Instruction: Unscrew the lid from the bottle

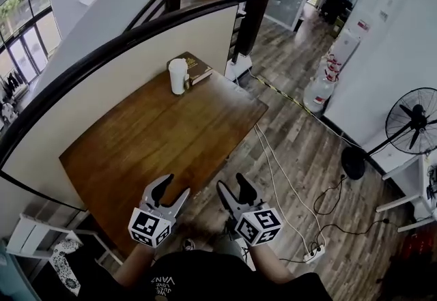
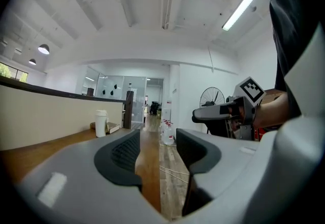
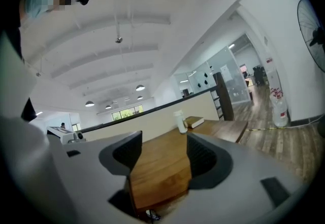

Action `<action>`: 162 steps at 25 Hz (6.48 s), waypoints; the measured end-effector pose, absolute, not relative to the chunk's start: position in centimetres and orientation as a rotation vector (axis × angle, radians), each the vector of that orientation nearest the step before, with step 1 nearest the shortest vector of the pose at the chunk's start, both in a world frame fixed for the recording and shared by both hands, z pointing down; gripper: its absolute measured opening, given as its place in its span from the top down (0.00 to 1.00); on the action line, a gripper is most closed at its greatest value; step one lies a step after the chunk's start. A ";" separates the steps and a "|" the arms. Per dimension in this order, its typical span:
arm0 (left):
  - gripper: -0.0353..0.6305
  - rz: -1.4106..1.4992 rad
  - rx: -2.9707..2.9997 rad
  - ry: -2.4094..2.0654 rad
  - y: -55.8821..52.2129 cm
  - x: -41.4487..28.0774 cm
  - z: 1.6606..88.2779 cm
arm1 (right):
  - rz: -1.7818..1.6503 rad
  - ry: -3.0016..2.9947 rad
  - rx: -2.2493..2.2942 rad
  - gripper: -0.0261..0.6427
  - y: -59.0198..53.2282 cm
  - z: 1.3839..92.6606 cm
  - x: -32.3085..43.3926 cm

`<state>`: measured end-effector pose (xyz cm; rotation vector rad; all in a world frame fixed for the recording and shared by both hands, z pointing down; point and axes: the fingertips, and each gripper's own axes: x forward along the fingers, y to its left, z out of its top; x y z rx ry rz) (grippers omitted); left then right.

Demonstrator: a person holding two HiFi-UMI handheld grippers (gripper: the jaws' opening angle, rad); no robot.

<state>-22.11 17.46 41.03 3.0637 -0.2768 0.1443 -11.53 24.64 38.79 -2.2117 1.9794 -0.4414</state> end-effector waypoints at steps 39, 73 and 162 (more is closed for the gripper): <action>0.63 0.230 2.883 -1.059 2.2 -9.3 41.3 | -0.588 2.399 -1.836 0.60 10.8 39.7 8.5; 0.56 0.444 2.903 -0.912 -23.6 -0.7 51.8 | -0.717 2.596 -1.679 0.60 -15.4 43.9 12.4; 0.37 0.208 3.062 -0.124 -14.9 9.8 54.8 | 0.025 3.180 -0.694 0.44 -15.8 40.1 6.8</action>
